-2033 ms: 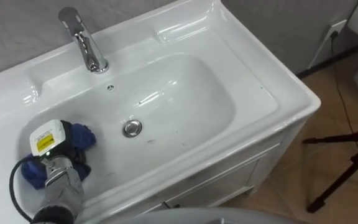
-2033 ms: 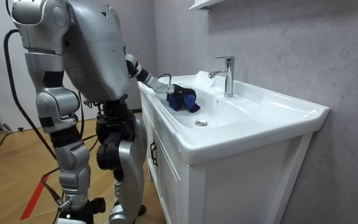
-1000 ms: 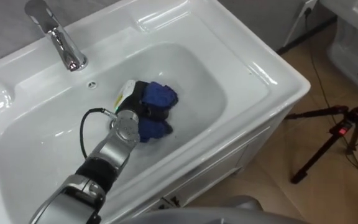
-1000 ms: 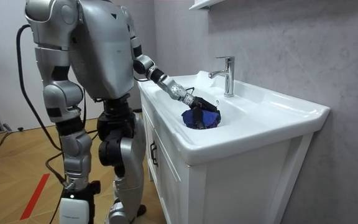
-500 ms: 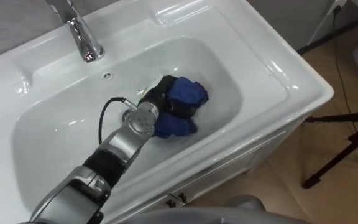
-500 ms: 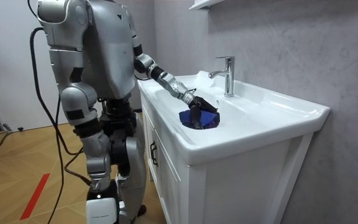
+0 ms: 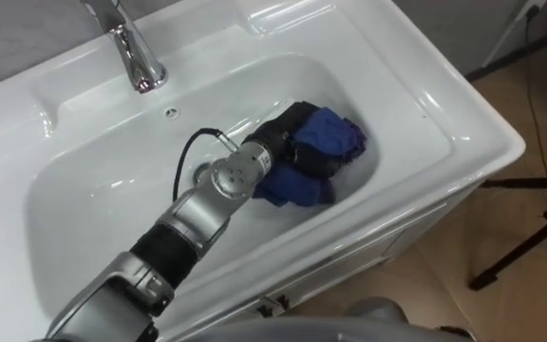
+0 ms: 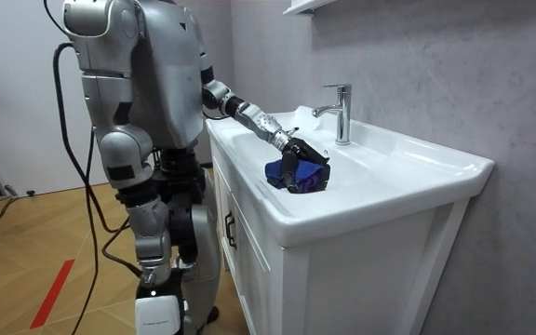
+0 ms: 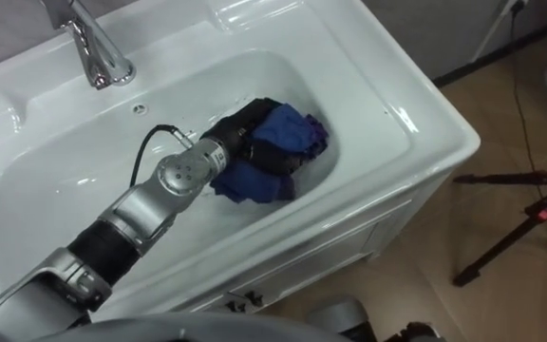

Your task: Wipe basin

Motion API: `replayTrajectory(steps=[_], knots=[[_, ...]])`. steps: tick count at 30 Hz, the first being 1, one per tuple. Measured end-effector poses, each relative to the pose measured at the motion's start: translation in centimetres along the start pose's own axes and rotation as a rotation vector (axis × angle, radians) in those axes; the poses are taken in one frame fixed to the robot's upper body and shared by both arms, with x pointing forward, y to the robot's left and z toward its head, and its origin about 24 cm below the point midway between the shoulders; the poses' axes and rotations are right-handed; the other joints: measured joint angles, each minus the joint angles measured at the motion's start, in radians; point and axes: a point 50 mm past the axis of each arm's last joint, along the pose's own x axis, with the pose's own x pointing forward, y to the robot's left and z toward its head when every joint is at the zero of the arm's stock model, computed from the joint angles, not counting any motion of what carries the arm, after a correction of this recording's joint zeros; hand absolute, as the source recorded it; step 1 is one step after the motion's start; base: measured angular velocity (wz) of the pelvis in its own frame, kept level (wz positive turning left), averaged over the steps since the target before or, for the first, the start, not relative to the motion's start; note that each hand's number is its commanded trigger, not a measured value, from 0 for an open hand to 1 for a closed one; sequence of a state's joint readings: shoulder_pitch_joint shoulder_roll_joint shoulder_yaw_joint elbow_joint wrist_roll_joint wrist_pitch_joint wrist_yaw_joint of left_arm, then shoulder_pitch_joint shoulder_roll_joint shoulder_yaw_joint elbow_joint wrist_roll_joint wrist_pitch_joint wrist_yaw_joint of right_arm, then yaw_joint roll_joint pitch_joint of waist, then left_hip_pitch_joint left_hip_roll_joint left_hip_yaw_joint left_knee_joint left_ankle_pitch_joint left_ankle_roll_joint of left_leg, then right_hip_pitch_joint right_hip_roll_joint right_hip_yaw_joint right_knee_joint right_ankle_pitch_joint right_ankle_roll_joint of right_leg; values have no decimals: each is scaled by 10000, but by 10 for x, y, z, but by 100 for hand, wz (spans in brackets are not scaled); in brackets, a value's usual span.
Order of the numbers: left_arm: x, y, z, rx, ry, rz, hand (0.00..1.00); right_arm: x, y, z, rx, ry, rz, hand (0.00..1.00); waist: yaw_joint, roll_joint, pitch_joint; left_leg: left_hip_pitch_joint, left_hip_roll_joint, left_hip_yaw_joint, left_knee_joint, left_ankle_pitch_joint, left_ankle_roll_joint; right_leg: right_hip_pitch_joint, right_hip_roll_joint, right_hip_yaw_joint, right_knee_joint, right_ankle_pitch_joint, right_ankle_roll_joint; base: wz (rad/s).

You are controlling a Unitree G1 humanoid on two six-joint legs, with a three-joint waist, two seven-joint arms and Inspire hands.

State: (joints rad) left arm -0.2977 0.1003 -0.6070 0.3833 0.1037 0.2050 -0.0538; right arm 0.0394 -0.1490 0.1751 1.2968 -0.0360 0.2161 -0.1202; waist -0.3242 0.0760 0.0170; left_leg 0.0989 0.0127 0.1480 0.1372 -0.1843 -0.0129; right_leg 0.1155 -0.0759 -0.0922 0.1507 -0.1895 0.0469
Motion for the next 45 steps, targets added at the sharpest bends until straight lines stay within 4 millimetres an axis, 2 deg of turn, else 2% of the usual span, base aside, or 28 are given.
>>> replayTrajectory(steps=[8,11,12,15,18,19,21,24,27,29,32,35,37,38,39,40,45], knots=[[-3,-4,-3,1006,84,56,100,0,2,-13,-18,326,49,0,28,-67,28,164,-5,51,-5,7,13,63,-2,21,-26,-24,25,-2],[-7,-7,-16,1289,387,125,100,0,2,-14,-119,362,46,0,121,-115,30,244,-7,106,-10,7,14,80,1,125,-17,-44,21,-9],[-10,-8,-22,1433,569,154,100,0,2,-14,-171,370,27,0,263,-147,41,294,-6,156,-12,7,14,79,8,212,3,-50,17,-17],[-18,-10,-43,1322,1184,251,100,0,1,-16,-226,343,2,0,557,-309,47,384,-5,237,-15,7,14,104,16,354,4,-74,18,-12],[-25,-9,-55,1187,1483,447,100,0,3,-15,-210,431,27,0,667,-576,19,393,-5,226,-15,7,14,134,22,348,7,-77,19,1],[-27,-8,-60,1196,1577,531,100,0,3,-15,-115,422,29,0,760,-675,43,473,-4,237,-30,7,13,221,26,367,13,-77,18,0],[-30,-7,-68,1188,1741,684,100,0,2,-14,56,379,-19,0,849,-756,23,516,-1,301,-45,5,11,282,29,393,4,-78,20,-5],[-34,-2,-81,1036,2060,1080,100,0,0,-12,224,345,-206,0,954,-741,8,547,1,299,-57,5,12,260,39,395,7,-77,19,-1],[-40,2,-94,1002,2532,1515,100,0,0,-19,134,493,-253,0,1171,-697,-20,645,24,305,-68,5,12,317,67,439,27,-83,4,-3],[-44,6,-103,837,2848,1917,100,0,0,-21,140,538,-285,0,1176,-674,-33,668,35,302,-69,5,11,339,79,441,36,-94,-16,0],[-57,16,-121,988,3540,2755,100,0,-1,-27,408,713,-343,0,1314,-689,-47,809,82,452,-99,3,8,420,140,581,53,-116,-54,-16],[-86,36,-151,1796,4808,4235,100,0,-5,-32,723,904,-464,0,1414,-706,-136,892,241,600,-115,-78,-122,409,317,737,33,-112,-145,-17],[-113,56,-173,3233,5832,5244,100,0,-6,-36,724,1112,-504,0,1528,-714,-227,947,371,635,-129,-124,-198,416,448,808,24,-58,-234,-11],[-119,59,-177,3628,6053,5422,100,0,-7,-38,755,1200,-538,0,1613,-686,-248,995,398,679,-155,-125,-208,424,481,869,25,-43,-259,-21],[-130,61,-185,4288,6456,5652,100,0,-10,-41,800,1283,-610,0,1691,-619,-319,1067,444,733,-198,-135,-243,451,531,916,34,-23,-290,-17],[-138,61,-189,4993,6750,5769,100,0,-11,-43,1022,1348,-650,0,1693,-579,-355,1113,464,744,-194,-130,-260,502,551,918,60,-11,-309,-10],[-146,54,-194,7621,7163,5237,100,1,-20,-43,1544,1330,-792,0,1705,-490,-353,1254,537,735,-193,-103,-327,589,616,941,19,-2,-382,-4]])
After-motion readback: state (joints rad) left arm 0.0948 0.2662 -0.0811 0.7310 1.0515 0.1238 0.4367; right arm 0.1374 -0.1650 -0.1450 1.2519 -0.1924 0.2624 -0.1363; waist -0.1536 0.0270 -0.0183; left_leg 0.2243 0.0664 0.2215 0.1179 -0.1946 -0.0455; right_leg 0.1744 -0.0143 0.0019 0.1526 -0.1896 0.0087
